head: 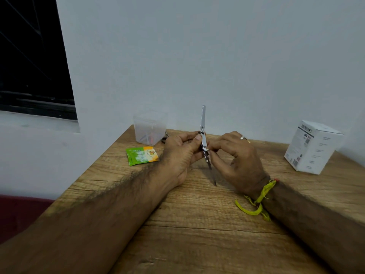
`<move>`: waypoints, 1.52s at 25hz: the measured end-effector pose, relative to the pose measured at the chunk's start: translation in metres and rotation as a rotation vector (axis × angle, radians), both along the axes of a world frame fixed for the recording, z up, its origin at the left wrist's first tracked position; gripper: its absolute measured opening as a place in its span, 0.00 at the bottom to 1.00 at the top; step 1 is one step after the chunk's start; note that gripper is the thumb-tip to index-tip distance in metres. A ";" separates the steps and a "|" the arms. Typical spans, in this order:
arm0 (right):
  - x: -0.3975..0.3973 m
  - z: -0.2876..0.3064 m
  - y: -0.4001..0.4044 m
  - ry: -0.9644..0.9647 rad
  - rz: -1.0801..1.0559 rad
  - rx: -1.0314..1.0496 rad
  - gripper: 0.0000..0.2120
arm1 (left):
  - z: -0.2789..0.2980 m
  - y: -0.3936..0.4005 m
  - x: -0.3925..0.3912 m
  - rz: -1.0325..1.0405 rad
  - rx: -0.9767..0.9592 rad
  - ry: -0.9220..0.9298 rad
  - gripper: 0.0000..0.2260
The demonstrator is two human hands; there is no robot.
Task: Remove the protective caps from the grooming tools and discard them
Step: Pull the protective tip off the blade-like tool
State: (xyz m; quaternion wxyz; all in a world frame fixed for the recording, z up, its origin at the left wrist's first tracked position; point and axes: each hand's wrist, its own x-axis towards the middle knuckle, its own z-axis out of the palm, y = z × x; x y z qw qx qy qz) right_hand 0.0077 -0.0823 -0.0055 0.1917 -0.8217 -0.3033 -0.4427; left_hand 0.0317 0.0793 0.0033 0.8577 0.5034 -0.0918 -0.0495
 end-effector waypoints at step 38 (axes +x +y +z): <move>-0.004 0.001 0.003 0.123 0.014 0.198 0.02 | 0.008 0.009 0.002 0.180 0.290 -0.184 0.14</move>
